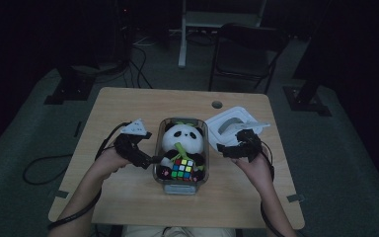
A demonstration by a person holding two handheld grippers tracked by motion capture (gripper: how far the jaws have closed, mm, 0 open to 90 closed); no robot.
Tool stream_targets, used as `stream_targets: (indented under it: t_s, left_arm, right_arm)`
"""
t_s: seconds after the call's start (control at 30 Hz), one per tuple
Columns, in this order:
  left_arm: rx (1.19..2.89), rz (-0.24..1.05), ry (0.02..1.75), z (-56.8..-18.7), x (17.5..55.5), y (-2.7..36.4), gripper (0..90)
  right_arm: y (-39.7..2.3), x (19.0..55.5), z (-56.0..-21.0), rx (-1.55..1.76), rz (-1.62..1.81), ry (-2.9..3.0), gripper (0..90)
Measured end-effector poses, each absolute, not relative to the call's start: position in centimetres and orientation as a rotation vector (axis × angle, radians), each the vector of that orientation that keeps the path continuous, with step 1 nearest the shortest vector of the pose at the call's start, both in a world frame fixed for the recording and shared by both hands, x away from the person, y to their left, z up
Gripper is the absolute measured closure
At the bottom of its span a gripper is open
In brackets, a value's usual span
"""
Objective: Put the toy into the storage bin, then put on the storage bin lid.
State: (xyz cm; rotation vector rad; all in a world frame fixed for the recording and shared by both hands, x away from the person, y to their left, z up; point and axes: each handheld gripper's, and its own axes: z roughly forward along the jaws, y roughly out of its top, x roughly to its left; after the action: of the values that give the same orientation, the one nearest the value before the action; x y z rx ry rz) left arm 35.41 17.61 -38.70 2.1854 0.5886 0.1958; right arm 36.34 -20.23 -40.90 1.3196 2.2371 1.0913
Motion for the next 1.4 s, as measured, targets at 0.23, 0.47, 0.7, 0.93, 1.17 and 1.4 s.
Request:
stream_targets:
  t_s: [0.23, 0.47, 0.7, 0.93, 1.17, 1.4]
  left_arm:
    - [2.140, 0.242, 0.649, -40.0, 35.7, 19.6, 1.0]
    - [2.111, 0.327, 0.724, -42.1, 36.3, 21.4, 1.1]
    - [2.110, 0.334, 0.795, -44.8, 36.8, 22.6, 1.1]
    - [2.139, 0.347, 0.863, -46.7, 36.7, 23.1, 1.1]
    - [2.136, 0.346, 0.903, -48.1, 36.6, 23.5, 1.1]
    - [2.129, 0.337, 0.913, -48.9, 36.4, 23.3, 1.1]
  right_arm:
    - [-21.6, 36.4, -41.6, 1.347, 1.117, 2.177, 14.0]
    - [-22.3, 37.2, -43.1, 1.415, 1.034, 2.134, 12.6]
    - [-22.7, 38.2, -44.7, 1.494, 1.017, 2.105, 12.2]
    - [-22.6, 39.4, -45.2, 1.527, 1.024, 2.033, 12.2]
    - [-22.0, 41.1, -46.2, 1.568, 0.986, 1.998, 12.1]
    - [-21.4, 43.3, -47.2, 1.627, 0.947, 1.969, 12.1]
